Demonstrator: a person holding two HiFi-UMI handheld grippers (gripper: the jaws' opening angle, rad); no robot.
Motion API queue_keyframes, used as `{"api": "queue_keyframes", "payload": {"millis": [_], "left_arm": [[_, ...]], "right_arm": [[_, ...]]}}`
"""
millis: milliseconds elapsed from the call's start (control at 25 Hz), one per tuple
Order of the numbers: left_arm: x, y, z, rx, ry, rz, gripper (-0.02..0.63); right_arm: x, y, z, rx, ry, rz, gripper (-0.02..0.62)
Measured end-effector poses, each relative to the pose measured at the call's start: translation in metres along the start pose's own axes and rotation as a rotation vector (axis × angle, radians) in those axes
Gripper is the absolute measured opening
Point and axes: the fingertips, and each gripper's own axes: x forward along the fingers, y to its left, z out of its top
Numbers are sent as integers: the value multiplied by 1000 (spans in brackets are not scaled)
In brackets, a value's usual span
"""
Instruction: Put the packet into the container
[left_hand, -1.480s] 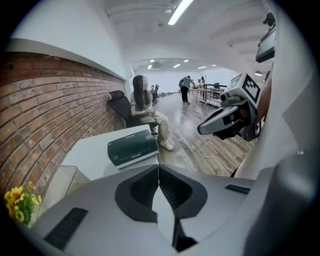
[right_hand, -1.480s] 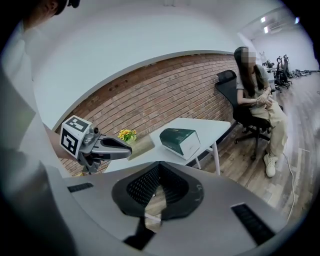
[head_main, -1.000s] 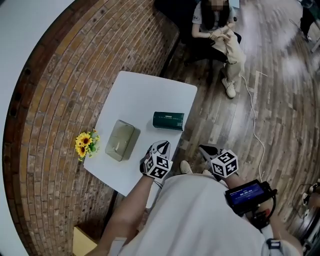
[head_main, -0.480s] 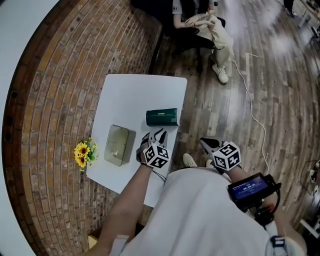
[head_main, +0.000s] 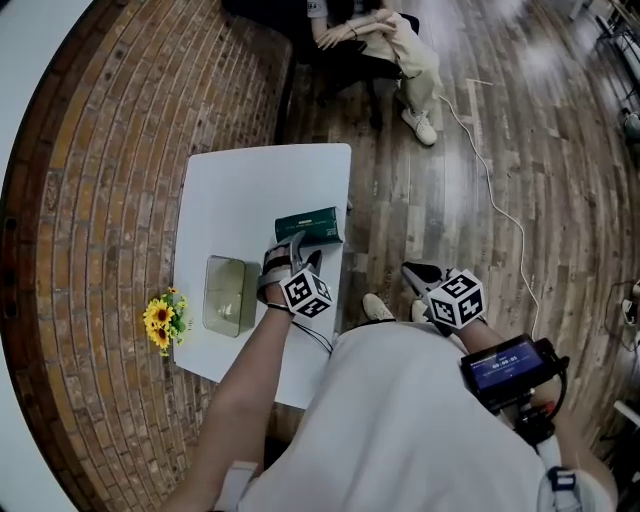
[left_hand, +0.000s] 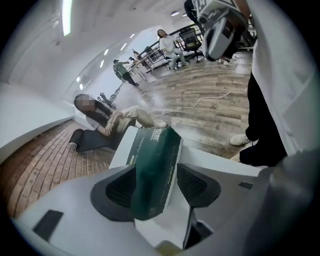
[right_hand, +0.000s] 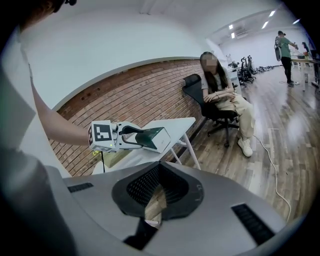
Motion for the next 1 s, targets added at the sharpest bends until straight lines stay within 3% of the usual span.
{"api": "queue_keyframes", "payload": {"millis": [440, 760, 1000], "left_arm": [[24, 2, -2, 150, 46, -3, 247], [22, 1, -1, 128, 41, -14, 223], [6, -6, 3, 24, 32, -33, 216]], "right_arm": [[-16, -14, -6, 45, -17, -60, 6], [-23, -19, -11, 61, -23, -75, 6], [-21, -20, -8, 52, -33, -68, 6]]}}
